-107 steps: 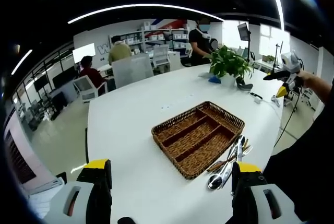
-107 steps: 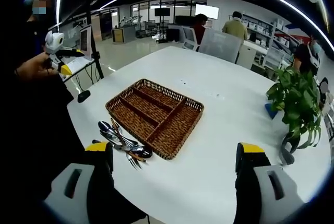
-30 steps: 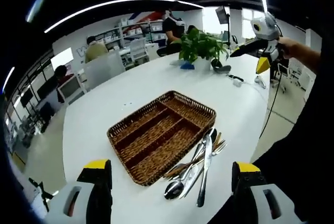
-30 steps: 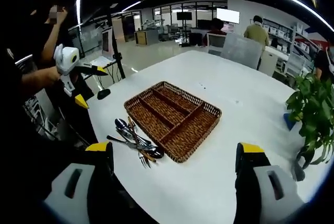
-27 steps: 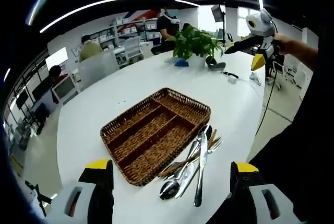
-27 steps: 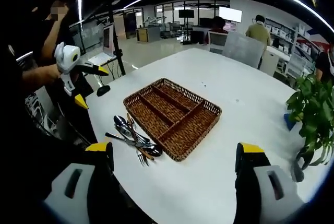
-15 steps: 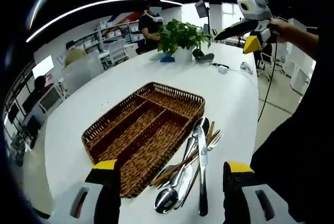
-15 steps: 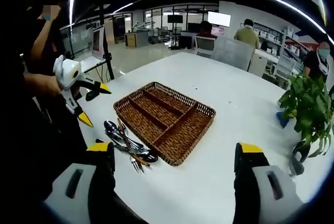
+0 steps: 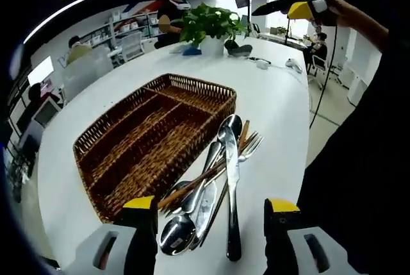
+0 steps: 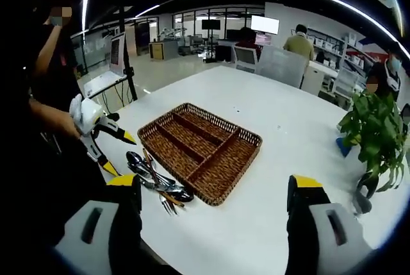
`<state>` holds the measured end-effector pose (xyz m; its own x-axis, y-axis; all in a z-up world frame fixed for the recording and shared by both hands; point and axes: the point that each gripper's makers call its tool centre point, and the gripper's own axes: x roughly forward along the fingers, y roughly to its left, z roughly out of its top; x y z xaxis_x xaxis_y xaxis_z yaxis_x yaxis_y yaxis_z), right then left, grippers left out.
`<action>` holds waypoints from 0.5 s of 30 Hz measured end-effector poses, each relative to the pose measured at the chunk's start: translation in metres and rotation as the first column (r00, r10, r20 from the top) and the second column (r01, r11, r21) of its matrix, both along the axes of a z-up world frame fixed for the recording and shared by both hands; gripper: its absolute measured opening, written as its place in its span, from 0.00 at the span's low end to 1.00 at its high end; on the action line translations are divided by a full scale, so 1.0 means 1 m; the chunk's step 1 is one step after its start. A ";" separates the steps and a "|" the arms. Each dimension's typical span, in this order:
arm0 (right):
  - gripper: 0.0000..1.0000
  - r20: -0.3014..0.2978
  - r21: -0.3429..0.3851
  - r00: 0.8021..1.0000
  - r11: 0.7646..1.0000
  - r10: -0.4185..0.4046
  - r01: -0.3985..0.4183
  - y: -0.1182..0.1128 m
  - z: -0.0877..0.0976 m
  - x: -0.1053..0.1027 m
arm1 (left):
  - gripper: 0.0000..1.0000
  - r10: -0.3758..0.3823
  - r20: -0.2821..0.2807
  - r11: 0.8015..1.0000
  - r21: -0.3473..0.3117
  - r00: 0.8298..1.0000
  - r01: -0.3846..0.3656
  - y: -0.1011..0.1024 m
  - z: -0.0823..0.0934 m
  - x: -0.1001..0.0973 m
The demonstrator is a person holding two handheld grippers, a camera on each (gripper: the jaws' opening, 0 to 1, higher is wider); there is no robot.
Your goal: Arrange the knives, forks, and spoons in their matching storage slots by inserting each utensil handle-first until every utensil is classified and aligned in the correct compartment
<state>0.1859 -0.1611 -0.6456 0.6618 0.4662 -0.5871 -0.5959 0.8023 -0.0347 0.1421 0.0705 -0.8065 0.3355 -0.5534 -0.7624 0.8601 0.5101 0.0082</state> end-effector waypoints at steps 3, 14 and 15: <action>0.96 -0.002 -0.005 1.000 1.000 -0.011 0.011 -0.003 -0.003 0.001 | 0.62 -0.014 -0.012 1.000 -0.001 1.000 0.014 -0.005 -0.009 -0.003; 0.96 -0.009 -0.026 1.000 1.000 -0.016 0.015 -0.005 -0.001 0.009 | 0.35 -0.091 -0.086 0.996 0.011 0.992 0.092 -0.015 -0.040 -0.017; 0.96 -0.007 -0.027 1.000 1.000 -0.017 0.017 -0.005 0.000 0.010 | 0.34 -0.089 -0.083 0.996 0.012 0.993 0.090 -0.015 -0.041 -0.017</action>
<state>0.1955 -0.1664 -0.6459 0.6649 0.4391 -0.6042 -0.5827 0.8110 -0.0518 0.1255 0.0556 -0.8475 0.2209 -0.5660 -0.7943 0.9004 0.4313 -0.0569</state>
